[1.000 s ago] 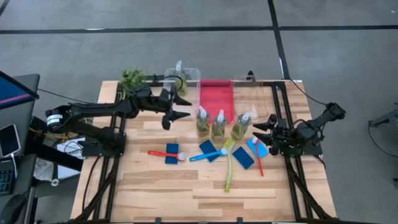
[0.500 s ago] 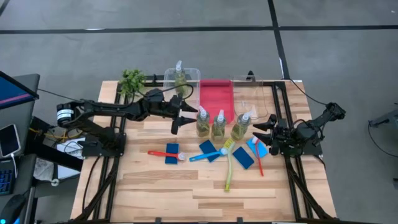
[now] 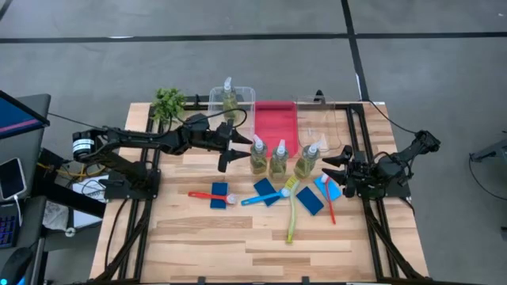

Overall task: Pick & Place Kitchen Sink Supplies
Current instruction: Put the yellow dish soap into the transparent container

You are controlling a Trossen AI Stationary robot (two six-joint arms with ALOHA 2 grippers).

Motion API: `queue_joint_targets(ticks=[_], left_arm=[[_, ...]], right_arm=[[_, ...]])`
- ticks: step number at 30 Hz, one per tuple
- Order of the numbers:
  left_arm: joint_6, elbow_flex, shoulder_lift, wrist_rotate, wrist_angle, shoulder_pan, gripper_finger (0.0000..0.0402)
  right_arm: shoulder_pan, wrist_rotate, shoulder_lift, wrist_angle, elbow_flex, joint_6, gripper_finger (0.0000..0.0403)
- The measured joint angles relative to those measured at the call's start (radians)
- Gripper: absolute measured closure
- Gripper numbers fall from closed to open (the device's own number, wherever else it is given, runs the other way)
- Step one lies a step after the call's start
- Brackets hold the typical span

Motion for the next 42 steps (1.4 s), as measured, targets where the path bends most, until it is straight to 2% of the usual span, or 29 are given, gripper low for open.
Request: queue_joint_targets(ticks=[12, 20, 30, 42], left_arm=[[0.0, 0.0, 0.0, -0.001, 0.004, 0.0, 0.0187], [0.0, 0.0, 0.0, -0.069, 0.01, -0.015, 0.0186], [0.0, 0.0, 0.0, -0.098, 0.031, -0.014, 0.0186], [-0.003, 0.0, 0.065, -0.098, 0.094, -0.019, 0.0191]], right_arm=[[0.0, 0.0, 0.0, 0.0, 0.0, 0.0, 0.0194], [0.0, 0.0, 0.0, 0.0, 0.0, 0.0, 0.0194], [0.0, 0.0, 0.0, 0.0, 0.0, 0.0, 0.0194], [0.0, 0.0, 0.0, 0.007, 0.0, 0.0, 0.0194]])
